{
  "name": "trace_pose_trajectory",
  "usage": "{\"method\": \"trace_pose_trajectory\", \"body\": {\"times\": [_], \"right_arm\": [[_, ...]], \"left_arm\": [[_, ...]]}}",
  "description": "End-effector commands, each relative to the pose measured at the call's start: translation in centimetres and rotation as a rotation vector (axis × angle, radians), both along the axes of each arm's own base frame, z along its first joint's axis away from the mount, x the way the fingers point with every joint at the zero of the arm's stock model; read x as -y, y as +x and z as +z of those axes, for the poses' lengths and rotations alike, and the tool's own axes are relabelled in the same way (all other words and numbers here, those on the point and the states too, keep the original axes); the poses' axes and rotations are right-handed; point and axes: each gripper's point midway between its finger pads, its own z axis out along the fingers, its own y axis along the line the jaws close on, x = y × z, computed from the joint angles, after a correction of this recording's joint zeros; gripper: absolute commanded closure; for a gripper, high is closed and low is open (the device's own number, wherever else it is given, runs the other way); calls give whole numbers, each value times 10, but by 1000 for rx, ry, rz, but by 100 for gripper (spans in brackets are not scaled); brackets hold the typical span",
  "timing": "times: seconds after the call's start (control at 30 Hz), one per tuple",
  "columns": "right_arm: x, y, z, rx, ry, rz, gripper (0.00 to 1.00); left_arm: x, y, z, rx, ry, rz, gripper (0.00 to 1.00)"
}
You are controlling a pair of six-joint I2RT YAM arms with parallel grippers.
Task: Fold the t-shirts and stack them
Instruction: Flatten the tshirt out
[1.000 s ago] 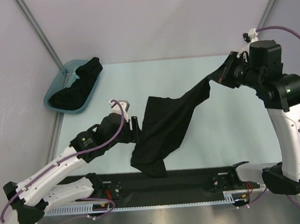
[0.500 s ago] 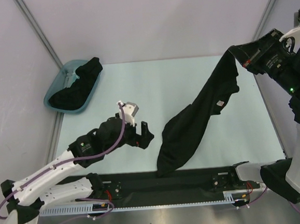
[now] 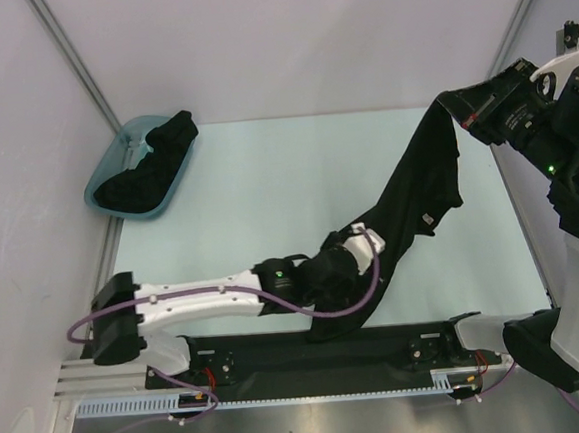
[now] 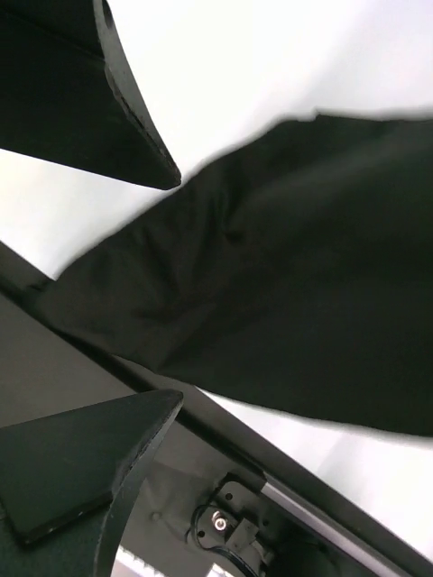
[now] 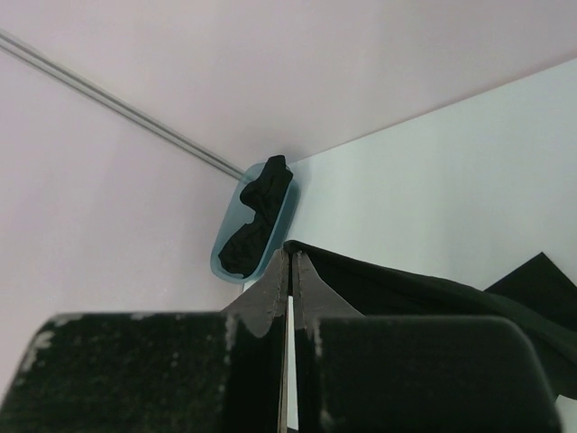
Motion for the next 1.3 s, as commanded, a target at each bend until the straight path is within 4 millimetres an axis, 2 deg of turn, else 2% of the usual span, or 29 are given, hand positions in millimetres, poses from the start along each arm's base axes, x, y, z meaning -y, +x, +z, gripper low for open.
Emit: {"method": "trace_pose_trajectory", "body": {"times": [0.0,0.13,0.17,0.2,0.3,0.33,0.37,0.4,0.47,0.57,0.6,0.67,0.7,0.8,0.83,0.93,0.97,1.03,1.1,1.13,1.17,1.2,1.23,1.27], "right_arm": [[1,-5,14,41,33,-1,100],[2,-7,12,29,27,-7,100],[3,-9,11,23,25,-8,100],[4,-11,11,24,27,-10,100],[5,-15,8,15,24,-12,100],[7,-18,9,20,26,-21,100],[8,-19,9,22,23,-24,100],[10,-21,10,26,21,-28,100],[13,-24,13,42,16,-38,100],[17,-30,16,54,10,-53,100],[18,-32,16,58,8,-53,100],[23,-36,18,69,8,-77,100],[25,-37,18,73,0,-87,100],[34,-47,20,89,-17,-115,100],[38,-49,20,90,-24,-133,100],[48,-60,25,118,-35,-170,100],[49,-64,26,123,-35,-173,100],[53,-76,36,158,-31,-174,100],[54,-88,42,189,-28,-166,100],[57,-101,50,236,-16,-165,100],[59,-109,55,264,-14,-165,100],[61,-119,61,300,-10,-164,100],[65,-125,65,325,-6,-174,100],[70,-141,75,383,10,-185,100]], "left_arm": [[47,-1,34,82,-106,-45,1],[74,-8,18,60,-105,-78,1],[80,-8,1,42,-66,-77,1],[90,-5,7,47,-70,-78,2],[103,-3,-1,46,-48,-96,8],[108,-5,1,48,-65,-113,13],[112,-9,0,38,-73,-140,19],[112,-8,0,47,-72,-152,42],[106,-2,1,73,-61,-122,71],[90,12,9,99,-50,-74,81],[81,20,7,103,-41,-50,100],[64,26,25,123,-54,-25,100],[53,29,46,164,-78,-10,100],[31,30,83,216,-122,8,100],[17,28,109,234,-174,18,100],[-11,29,144,265,-227,66,100],[-25,26,173,281,-290,79,100],[-41,20,195,287,-322,75,100],[-60,9,238,304,-424,39,100],[-66,2,247,301,-440,10,100],[-74,-1,264,303,-477,9,100],[-85,-4,275,306,-503,15,100],[-92,-5,278,303,-503,20,100],[-100,-4,286,307,-520,42,100]]}}
